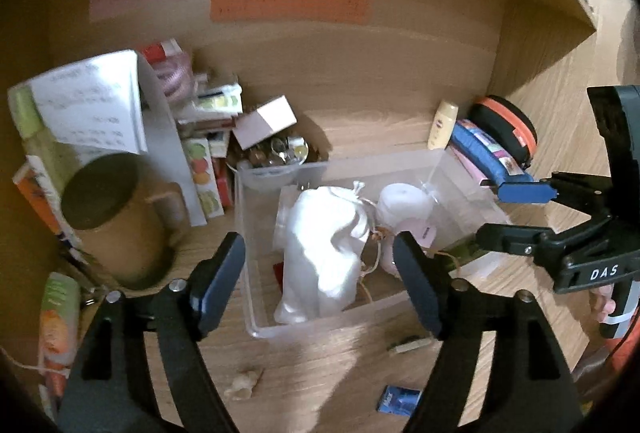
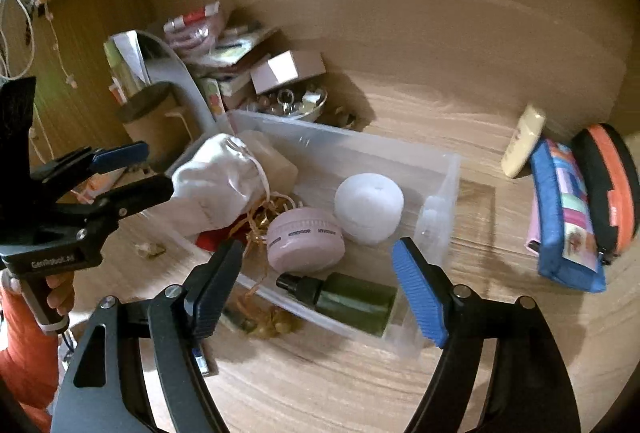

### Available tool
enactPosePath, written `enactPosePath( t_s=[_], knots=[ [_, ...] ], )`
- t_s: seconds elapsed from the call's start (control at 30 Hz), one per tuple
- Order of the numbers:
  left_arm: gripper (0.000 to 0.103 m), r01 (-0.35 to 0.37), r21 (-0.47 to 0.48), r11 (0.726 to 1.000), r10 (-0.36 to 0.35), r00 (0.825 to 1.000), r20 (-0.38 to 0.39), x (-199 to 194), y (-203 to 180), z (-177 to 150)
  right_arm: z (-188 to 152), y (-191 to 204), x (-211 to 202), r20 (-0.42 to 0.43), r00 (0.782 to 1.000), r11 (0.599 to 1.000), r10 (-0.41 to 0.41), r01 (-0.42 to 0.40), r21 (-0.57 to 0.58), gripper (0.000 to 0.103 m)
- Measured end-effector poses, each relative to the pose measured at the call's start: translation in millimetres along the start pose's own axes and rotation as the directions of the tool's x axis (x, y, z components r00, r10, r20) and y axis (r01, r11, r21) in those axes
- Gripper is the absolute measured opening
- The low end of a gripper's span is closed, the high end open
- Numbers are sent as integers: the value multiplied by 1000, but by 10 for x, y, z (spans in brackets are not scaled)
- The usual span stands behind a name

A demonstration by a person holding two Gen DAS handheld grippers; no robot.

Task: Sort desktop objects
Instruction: 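Open both tools to drop the bag and pink container into the box, then move both tools toward the gourd keychain and items beside the box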

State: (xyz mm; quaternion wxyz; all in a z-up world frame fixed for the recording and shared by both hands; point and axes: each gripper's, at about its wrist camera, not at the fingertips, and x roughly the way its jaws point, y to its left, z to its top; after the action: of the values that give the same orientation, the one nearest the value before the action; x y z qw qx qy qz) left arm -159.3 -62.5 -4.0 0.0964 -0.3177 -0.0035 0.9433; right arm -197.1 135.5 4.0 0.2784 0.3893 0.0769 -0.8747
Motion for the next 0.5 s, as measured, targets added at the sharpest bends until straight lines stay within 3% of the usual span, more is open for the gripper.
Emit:
enactPosePath(
  t_s=[0.13, 0.5],
  knots=[
    [89, -28, 19, 999, 28, 999, 36, -217, -36, -41, -58, 63, -175, 34, 999, 1000, -11, 11, 10, 79],
    [94, -78, 22, 997, 77, 996, 46, -546, 54, -298, -404, 267, -381, 95, 995, 999, -27, 25, 20, 80]
  ],
)
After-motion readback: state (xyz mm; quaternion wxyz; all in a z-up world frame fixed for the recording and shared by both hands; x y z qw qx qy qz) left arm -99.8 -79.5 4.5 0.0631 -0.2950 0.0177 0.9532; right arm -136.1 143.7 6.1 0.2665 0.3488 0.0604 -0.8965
